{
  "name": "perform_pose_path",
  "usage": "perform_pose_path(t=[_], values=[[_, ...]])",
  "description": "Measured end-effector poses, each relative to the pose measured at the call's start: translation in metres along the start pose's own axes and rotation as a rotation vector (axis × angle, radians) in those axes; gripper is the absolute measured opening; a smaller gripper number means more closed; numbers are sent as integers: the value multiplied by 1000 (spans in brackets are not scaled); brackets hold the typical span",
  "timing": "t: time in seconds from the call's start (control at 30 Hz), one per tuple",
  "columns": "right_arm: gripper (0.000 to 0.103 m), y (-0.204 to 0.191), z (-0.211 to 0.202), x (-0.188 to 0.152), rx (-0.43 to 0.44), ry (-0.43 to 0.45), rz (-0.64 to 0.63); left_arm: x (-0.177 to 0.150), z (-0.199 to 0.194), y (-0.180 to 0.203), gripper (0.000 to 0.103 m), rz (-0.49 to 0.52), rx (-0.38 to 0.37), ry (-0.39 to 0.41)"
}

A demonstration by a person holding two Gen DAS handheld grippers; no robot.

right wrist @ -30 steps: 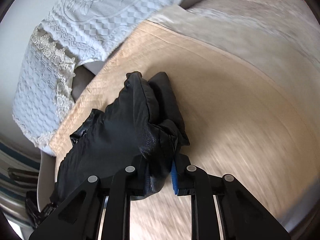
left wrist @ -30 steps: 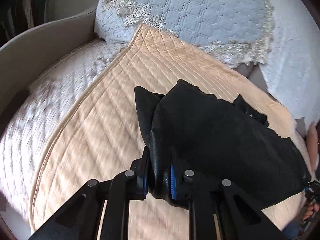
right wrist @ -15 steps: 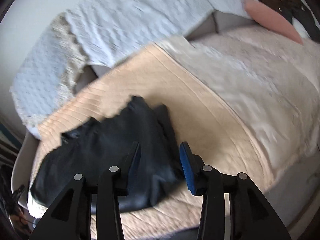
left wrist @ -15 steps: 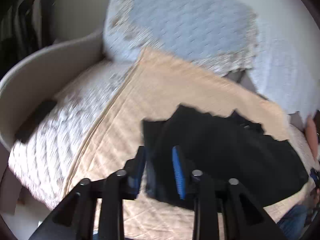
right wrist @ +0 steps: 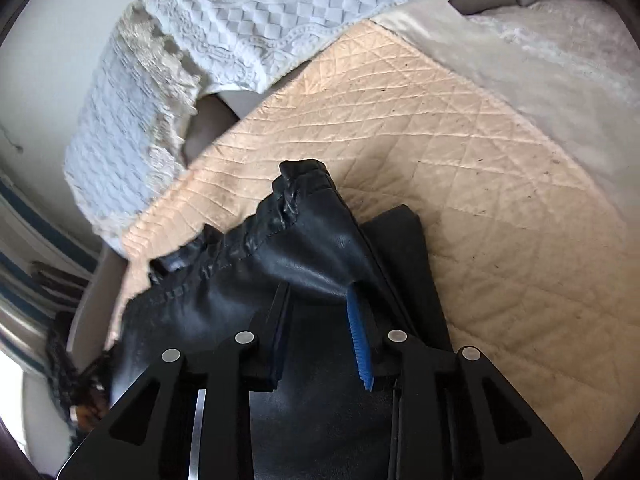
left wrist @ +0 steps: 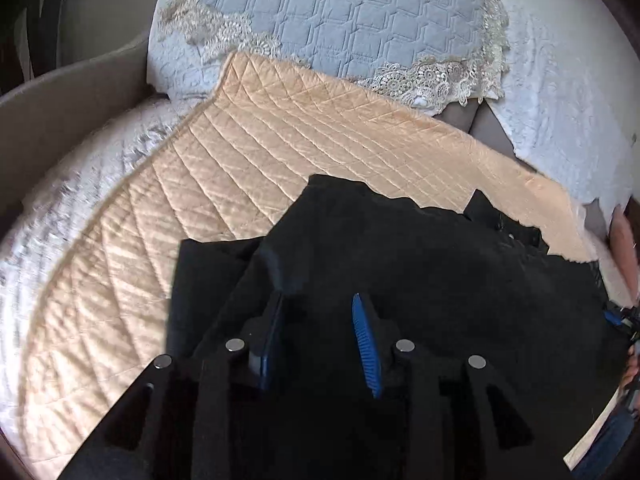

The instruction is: Fold large clothes

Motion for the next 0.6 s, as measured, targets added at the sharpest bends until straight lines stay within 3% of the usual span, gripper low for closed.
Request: perform_pose_path(t=[0.07,0.13,0.2,0.27,0.33,0.43,0.5,0.6], values=[[32,-18,-11,-4,-6,15,-58,5,-13,4,37,9,5,-4],[36,-41,-12,-4,23,27,-113,19,-27,13,38,36,-12,39],[39,-60,0,4,62,24,-146,39,-29,24,42,50,-33,83],[39,-59,18,12,30,22,-147,57,-19,32,44,68,-33,107],[39,-46,38,19,-29,-10,-107,61,6,28,44,70,2,69],[37,-27,52,22,-39,-19,-88,44,49,4,44,7,46,-48],[35,-20,54,21,-26,-6,-74,36,54,-10,44,-90,-12,-45],[35,-23,58,20,-51,3,-98,34,52,-8,44,-70,17,-30]])
Point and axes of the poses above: each gripper's, at about its wrist camera, not at the fingertips, and z roughly the way its jaws point, y to its right, x to its top, the point moved 5 cm from there along z, roughly the way its jaws point, and after that the axes turned 13 degrees about z, right-handed, at the moved point
